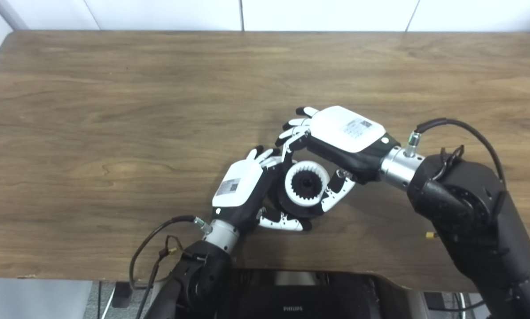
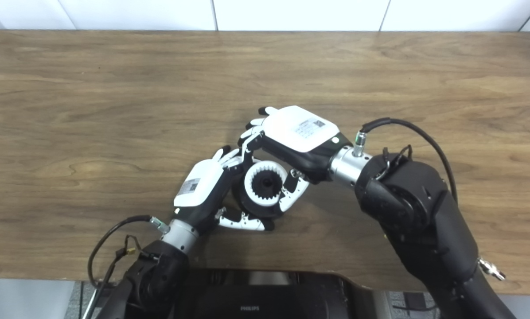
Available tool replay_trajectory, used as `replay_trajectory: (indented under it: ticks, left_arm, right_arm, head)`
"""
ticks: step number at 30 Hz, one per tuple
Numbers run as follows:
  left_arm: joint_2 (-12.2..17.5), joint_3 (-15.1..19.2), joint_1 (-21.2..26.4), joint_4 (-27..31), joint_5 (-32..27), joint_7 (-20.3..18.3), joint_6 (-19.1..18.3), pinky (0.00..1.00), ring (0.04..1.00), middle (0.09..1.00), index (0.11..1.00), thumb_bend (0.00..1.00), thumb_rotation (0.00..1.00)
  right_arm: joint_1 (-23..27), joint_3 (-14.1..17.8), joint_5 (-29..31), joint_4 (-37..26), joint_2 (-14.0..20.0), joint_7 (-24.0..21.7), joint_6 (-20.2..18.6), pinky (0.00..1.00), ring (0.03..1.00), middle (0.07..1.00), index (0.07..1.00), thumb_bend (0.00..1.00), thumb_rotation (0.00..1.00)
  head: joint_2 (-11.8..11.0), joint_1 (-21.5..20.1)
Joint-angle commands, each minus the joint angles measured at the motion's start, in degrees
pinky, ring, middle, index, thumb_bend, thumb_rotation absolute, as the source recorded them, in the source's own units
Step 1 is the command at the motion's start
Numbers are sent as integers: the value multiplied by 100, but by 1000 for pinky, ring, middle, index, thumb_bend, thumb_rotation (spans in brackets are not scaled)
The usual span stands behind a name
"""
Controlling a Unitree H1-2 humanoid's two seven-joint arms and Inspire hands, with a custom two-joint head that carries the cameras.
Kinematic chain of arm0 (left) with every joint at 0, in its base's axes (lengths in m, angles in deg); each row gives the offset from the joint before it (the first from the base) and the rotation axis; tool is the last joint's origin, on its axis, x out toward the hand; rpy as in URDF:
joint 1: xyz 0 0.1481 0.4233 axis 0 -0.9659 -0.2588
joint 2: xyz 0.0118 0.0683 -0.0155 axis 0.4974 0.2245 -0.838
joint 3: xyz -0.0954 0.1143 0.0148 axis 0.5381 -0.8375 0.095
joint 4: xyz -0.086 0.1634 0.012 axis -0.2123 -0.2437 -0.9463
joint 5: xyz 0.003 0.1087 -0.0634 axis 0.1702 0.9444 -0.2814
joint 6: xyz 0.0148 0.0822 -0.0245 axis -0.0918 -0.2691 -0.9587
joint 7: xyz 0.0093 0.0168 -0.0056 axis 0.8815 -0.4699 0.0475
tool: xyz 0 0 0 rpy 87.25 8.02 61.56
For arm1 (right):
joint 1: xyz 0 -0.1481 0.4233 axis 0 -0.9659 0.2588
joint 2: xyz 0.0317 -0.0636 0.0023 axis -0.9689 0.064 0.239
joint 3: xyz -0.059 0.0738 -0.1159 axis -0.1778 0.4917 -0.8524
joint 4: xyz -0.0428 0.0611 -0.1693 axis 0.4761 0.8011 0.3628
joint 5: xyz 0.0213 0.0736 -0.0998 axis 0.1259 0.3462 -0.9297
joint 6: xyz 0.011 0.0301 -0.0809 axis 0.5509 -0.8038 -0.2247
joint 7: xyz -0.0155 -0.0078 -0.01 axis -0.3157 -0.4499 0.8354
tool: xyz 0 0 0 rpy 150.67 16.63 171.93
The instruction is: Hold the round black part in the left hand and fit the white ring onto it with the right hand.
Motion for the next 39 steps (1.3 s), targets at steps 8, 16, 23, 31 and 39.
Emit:
replay_trajectory:
  ticks: [8, 16, 23, 31, 39]
  left_arm:
    - [-206, -114, -30, 75, 14, -140, -74, 1000, 921, 805, 485, 521, 59]
    - [-180, -138, -41, 127, 3, -154, -113, 1000, 920, 808, 484, 521, 60]
    - [-158, -141, -53, 180, -26, -186, -151, 1000, 925, 803, 484, 521, 60]
    - [-141, -148, -40, 164, -10, -188, -139, 1000, 926, 805, 484, 521, 60]
    - [-150, -155, -28, 128, 2, -167, -131, 1000, 924, 805, 484, 521, 59]
  right_arm:
    - [82, 39, 39, 139, -23, 252, 254, 1000, 903, 814, 484, 523, 133]
    - [62, 131, 35, 398, 45, 414, 237, 1000, 902, 810, 484, 524, 135]
    - [8, 206, 81, 642, 76, 600, 277, 1000, 897, 805, 484, 524, 135]
    - [-28, 225, 33, 640, 104, 531, 198, 1000, 906, 822, 615, 790, 214]
    - [73, 189, -166, 472, 87, 298, -13, 1000, 951, 876, 732, 1000, 351]
  head:
    - [13, -10]
    - [39, -10]
    - [53, -30]
    - [36, -48]
    - [35, -51]
